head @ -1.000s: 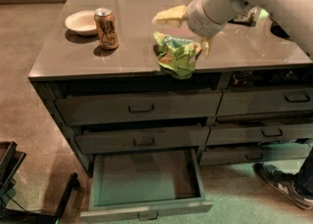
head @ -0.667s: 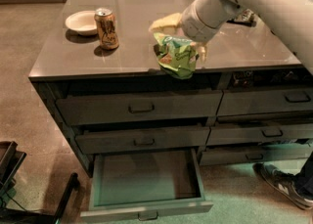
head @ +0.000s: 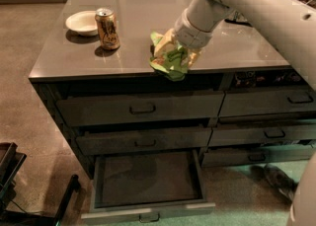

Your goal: Place green rice chip bag into bottom drawer

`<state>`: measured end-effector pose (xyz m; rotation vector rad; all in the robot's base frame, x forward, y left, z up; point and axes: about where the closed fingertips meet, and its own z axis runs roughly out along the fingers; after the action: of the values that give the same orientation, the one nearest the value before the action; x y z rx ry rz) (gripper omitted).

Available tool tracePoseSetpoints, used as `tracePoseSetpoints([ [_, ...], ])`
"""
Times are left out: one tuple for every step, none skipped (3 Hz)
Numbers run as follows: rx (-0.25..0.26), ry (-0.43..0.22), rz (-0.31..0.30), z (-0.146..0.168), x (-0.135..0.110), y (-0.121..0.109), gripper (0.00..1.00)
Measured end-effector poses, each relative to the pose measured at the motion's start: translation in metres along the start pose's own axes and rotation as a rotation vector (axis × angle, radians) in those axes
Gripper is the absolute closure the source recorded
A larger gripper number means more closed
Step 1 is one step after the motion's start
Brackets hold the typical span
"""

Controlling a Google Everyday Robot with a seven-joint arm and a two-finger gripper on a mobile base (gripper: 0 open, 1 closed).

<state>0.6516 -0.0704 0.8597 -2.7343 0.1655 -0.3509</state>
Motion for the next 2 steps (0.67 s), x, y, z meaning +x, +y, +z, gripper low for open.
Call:
tracePoseSetpoints([
  [-0.079,-0.035,-0.054,0.0006,-0.0078,0.0037,0.65],
  [-0.080,-0.036,-0.055,0.0006,-0.0080,0.0038,0.89],
])
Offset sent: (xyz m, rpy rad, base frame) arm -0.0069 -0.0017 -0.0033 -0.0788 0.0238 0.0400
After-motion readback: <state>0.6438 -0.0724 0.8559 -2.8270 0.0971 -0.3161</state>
